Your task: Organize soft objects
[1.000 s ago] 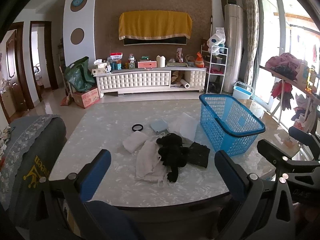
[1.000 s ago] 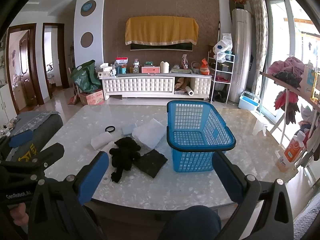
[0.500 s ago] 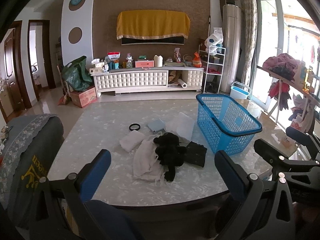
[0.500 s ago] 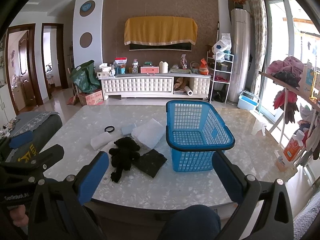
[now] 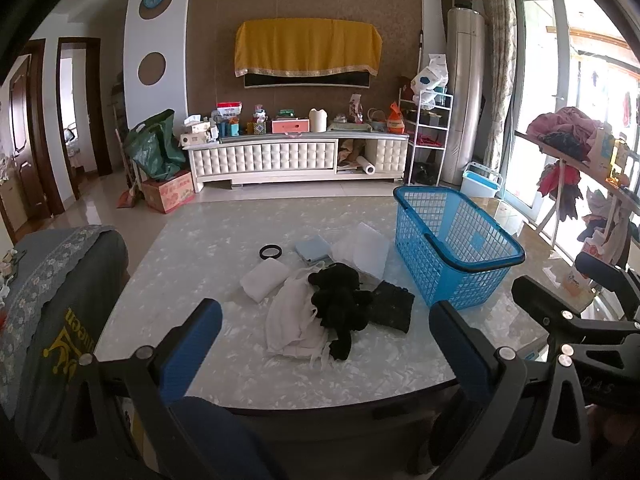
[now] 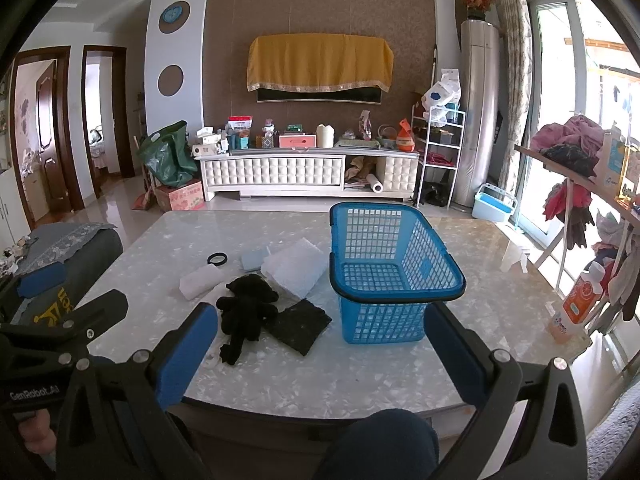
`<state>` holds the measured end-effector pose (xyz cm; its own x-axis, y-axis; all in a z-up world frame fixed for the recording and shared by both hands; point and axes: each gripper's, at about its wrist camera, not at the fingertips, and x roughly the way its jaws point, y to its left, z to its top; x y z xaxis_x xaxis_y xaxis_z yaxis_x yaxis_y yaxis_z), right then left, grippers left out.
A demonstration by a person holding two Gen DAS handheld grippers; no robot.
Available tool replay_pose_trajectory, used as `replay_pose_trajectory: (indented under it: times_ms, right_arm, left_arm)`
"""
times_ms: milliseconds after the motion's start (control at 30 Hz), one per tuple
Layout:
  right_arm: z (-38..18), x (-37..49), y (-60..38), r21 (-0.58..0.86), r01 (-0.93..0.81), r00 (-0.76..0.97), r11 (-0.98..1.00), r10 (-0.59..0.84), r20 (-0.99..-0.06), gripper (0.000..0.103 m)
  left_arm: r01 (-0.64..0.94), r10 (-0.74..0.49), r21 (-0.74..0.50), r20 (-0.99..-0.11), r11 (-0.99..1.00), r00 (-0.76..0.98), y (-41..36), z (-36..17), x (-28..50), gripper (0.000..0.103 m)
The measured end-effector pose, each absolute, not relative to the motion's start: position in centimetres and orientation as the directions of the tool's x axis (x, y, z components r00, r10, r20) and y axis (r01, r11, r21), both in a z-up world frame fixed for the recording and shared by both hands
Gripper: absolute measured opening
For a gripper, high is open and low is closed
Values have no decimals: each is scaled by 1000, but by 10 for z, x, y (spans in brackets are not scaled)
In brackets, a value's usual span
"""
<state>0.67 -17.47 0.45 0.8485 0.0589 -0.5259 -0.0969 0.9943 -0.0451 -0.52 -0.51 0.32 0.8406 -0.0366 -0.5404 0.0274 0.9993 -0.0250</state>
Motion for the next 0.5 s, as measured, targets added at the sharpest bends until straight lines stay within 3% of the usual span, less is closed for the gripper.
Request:
replay_pose_trajectory:
  times_ms: [500]
  right_arm:
    - [7, 7, -174, -48, -95, 851, 994, 56, -522, 103]
  left_arm:
    - [21, -35, -32, -545, 999, 838, -2, 6, -6, 103]
